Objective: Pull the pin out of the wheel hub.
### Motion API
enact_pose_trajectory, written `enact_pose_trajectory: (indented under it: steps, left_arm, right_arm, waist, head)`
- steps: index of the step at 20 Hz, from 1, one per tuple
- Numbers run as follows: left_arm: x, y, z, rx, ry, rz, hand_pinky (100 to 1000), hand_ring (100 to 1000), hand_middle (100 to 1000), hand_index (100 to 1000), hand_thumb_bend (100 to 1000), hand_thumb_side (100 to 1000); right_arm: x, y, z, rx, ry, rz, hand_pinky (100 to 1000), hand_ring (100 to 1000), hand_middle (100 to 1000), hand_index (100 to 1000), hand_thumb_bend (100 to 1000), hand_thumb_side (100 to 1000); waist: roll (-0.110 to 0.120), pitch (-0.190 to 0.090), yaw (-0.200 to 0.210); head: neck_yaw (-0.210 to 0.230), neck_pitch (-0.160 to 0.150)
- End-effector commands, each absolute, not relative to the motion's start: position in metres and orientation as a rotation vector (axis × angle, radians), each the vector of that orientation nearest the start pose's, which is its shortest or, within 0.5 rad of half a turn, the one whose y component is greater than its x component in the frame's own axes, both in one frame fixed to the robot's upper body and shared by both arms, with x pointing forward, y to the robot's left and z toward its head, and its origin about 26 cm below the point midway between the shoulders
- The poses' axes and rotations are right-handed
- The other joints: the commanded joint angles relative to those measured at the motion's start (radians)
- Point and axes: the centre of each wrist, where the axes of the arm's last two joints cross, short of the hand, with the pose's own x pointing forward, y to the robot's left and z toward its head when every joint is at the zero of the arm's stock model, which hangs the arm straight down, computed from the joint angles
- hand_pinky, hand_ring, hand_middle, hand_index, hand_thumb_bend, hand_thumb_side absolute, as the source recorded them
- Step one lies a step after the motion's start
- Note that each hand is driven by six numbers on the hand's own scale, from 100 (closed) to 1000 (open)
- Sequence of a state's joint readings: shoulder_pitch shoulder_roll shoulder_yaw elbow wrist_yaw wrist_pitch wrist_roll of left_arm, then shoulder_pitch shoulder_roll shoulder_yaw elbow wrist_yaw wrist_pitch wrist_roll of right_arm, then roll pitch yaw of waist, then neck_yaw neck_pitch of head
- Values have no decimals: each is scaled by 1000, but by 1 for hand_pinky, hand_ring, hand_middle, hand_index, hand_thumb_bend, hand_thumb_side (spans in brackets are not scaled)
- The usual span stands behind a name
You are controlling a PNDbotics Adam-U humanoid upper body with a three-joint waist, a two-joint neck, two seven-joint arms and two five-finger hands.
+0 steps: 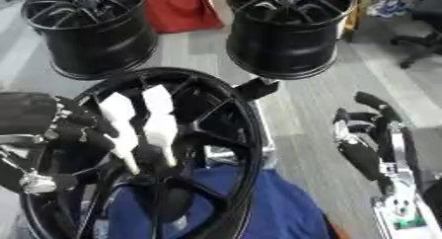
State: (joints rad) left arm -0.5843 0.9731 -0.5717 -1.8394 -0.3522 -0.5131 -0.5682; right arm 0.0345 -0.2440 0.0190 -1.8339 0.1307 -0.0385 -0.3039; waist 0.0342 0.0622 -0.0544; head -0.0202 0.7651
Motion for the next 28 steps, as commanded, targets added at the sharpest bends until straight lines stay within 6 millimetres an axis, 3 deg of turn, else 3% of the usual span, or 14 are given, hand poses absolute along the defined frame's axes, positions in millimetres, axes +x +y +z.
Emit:
enact_pose_trajectory:
  steps: [1, 6, 16, 28]
  left_arm:
    - [336, 268, 232, -347, 1856, 2819, 785, 797, 850, 913, 250, 200]
    - [349, 260, 239, -312, 1827, 2859, 786, 799, 855, 917, 261, 216]
    - [355, 224, 251, -142, 1702, 2907, 787, 803, 861, 919, 264, 240]
    - [368, 213, 236, -158, 1626, 2962, 751, 782, 851, 920, 255, 222]
  right_arm:
    - [266, -286, 68, -486, -1887, 60, 581, 676, 788, 818, 177, 253]
    - [265, -286, 68, -486, -1885, 60, 581, 676, 788, 818, 175, 253]
    - [265, -286, 67, -483, -1883, 58, 581, 677, 788, 818, 170, 255]
    - [265, -285, 66, -480, -1884, 56, 582, 678, 789, 819, 164, 256]
  waist:
    - [-3, -11, 3]
    - [-4, -13, 5]
    - [-2, -15, 0]
    - [1, -15, -10]
  head:
    - [-4, -1]
    - [-7, -3]
    - [-5, -3]
    - [-4, -6]
